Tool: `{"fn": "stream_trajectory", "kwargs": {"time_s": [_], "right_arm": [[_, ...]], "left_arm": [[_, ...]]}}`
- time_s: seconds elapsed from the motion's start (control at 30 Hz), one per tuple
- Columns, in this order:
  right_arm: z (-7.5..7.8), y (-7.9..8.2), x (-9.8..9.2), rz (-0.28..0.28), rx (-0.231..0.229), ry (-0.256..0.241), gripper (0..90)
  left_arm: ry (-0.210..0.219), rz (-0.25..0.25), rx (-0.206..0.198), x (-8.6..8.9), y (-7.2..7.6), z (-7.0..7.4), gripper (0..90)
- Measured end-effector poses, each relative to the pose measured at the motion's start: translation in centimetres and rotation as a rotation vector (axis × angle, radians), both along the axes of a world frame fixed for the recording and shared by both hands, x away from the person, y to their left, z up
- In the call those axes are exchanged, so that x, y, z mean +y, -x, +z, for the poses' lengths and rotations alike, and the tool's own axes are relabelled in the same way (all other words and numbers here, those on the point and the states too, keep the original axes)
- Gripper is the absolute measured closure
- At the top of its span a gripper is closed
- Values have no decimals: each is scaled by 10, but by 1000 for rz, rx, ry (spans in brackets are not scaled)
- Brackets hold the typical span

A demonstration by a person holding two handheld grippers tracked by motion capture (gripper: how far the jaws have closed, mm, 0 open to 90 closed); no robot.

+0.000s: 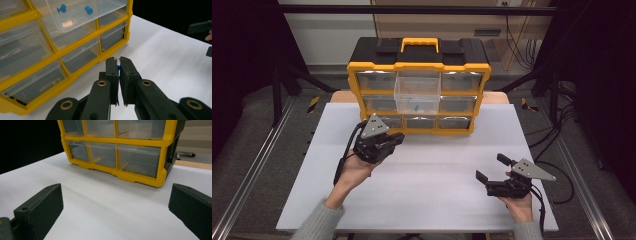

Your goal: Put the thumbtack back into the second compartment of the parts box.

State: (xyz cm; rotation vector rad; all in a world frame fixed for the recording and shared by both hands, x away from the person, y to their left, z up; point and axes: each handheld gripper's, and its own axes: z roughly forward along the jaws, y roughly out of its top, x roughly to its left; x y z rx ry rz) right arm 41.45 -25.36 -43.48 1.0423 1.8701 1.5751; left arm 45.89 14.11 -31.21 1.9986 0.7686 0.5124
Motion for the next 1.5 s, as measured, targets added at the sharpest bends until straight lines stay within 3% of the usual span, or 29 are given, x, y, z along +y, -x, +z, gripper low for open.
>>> {"fn": "stream_trajectory", "kwargs": {"time_s": [0.13, 1.37, 1.5], "right_arm": [[0, 0, 0, -3, 1, -2, 3], [0, 0, 0, 1, 0, 4, 3], [1, 0, 0, 6, 0, -6, 3]], "left_arm": [[14, -4, -6, -1, 0, 8, 844], [-8, 3, -132, -13, -1, 85, 844], [-5, 12, -129, -15, -3, 91, 844]]}}
